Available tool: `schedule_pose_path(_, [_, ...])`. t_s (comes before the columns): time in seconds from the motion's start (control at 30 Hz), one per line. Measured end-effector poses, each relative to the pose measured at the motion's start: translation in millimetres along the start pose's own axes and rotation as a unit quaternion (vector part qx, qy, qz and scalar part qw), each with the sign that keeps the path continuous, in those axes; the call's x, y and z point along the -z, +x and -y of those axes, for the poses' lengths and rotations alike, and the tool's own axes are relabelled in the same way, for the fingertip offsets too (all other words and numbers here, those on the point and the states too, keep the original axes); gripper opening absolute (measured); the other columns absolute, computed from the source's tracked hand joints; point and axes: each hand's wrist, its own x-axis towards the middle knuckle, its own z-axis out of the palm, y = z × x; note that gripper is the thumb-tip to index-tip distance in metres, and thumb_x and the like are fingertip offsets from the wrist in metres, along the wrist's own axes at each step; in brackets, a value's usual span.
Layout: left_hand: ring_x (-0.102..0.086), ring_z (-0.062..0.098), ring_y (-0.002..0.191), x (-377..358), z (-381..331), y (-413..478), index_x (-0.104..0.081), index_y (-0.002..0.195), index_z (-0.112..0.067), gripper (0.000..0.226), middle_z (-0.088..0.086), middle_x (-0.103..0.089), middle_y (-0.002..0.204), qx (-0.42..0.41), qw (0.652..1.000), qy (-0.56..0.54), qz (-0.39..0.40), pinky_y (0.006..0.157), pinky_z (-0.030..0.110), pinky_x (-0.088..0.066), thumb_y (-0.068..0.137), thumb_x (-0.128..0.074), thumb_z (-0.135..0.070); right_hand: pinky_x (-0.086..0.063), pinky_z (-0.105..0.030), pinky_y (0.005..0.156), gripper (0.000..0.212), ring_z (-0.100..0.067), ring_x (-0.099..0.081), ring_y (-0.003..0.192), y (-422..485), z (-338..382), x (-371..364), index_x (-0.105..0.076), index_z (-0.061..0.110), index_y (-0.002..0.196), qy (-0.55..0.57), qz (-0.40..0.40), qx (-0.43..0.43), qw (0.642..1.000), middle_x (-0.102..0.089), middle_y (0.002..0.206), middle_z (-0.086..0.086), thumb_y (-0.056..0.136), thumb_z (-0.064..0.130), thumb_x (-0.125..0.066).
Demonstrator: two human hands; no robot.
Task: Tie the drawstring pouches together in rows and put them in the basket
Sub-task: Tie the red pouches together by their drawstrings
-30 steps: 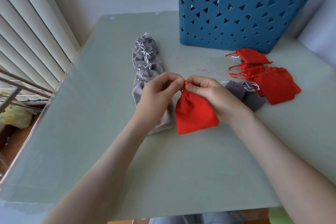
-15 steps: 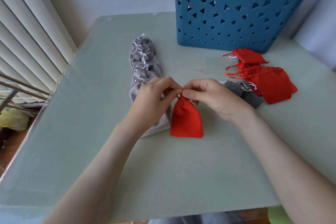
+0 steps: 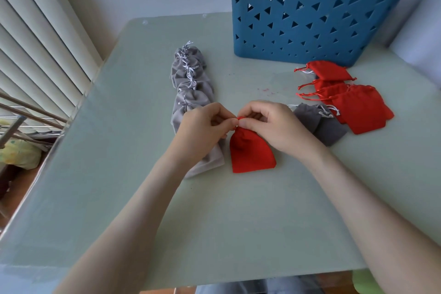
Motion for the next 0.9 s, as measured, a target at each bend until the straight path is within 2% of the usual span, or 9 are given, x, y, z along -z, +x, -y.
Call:
schedule_pose_path(0.13, [-0.056,-0.006,0.06,-5,3,1,-0.067,0.083,-0.01,0.003,-0.014,-0.062,0.065,-0.019,0.998,0.049,-0.043,0.064,0.007,-0.042,0.083,-0.07,-0.012,-0.044,-0.018,0.074,0.019,0.006,-0.057,0.072,0,1,-1,-0.066,0.028,0.08,0.013,0.003,-0.013,1.0,-0.067,0.075,0.014,0.088,0.011,-0.065])
schedule_pose_path(0.2, [-0.058,-0.002,0.065,-8,3,-1,-0.065,0.081,-0.012,0.004,-0.014,-0.062,0.066,-0.033,0.995,0.064,-0.064,0.065,0.009,-0.044,0.082,-0.069,-0.011,-0.044,-0.017,0.073,0.019,0.006,-0.058,0.07,0,2,-3,-0.065,0.027,0.08,0.041,0.006,-0.028,0.999,-0.069,0.076,0.012,0.088,0.009,-0.064])
schedule_pose_path(0.3, [-0.06,0.01,0.071,-10,4,-2,-0.062,0.083,-0.01,0.004,-0.003,-0.065,0.073,-0.055,0.989,0.102,-0.088,0.069,0.014,-0.041,0.083,-0.066,-0.012,-0.047,-0.018,0.074,0.015,-0.001,-0.062,0.071,-1,5,-5,-0.066,0.019,0.086,0.109,0.01,-0.054,0.993,-0.071,0.077,0.005,0.092,0.007,-0.06])
schedule_pose_path(0.4, [-0.059,0.015,0.078,-12,5,-2,-0.06,0.087,-0.009,0.006,0.002,-0.066,0.082,-0.068,0.984,0.127,-0.104,0.071,0.019,-0.04,0.085,-0.064,-0.013,-0.048,-0.018,0.069,0.021,-0.007,-0.062,0.067,-1,9,-2,-0.064,0.014,0.093,0.18,0.005,-0.069,0.981,-0.069,0.073,0.002,0.096,0.001,-0.047])
schedule_pose_path(0.57, [-0.049,0.009,0.076,-16,3,-5,-0.058,0.085,-0.008,0.006,0.001,-0.063,0.08,-0.125,0.973,0.143,-0.131,0.074,0.0,-0.029,0.086,-0.063,-0.012,-0.043,-0.022,0.064,0.023,-0.007,-0.061,0.062,0,9,-1,-0.065,0.015,0.093,0.244,0.031,-0.08,0.966,-0.069,0.066,0.003,0.094,-0.002,-0.049])
schedule_pose_path(0.73, [-0.05,0.007,0.075,-16,2,-6,-0.06,0.082,-0.008,0.007,0.001,-0.064,0.078,-0.163,0.969,0.102,-0.156,0.068,0.011,-0.037,0.085,-0.06,-0.015,-0.034,-0.018,0.051,0.022,-0.002,-0.05,0.054,0,10,-4,-0.063,0.014,0.086,0.239,-0.005,-0.05,0.97,-0.063,0.061,0.008,0.093,-0.003,-0.051])
schedule_pose_path(0.9, [-0.05,0.008,0.072,-17,3,-6,-0.062,0.08,-0.005,0.011,0.003,-0.064,0.073,-0.197,0.956,0.112,-0.188,0.068,0.01,-0.036,0.085,-0.059,-0.016,-0.034,-0.018,0.053,0.025,-0.003,-0.05,0.056,0,13,-6,-0.062,0.016,0.08,0.232,-0.034,-0.037,0.971,-0.062,0.062,0.006,0.091,-0.004,-0.054])
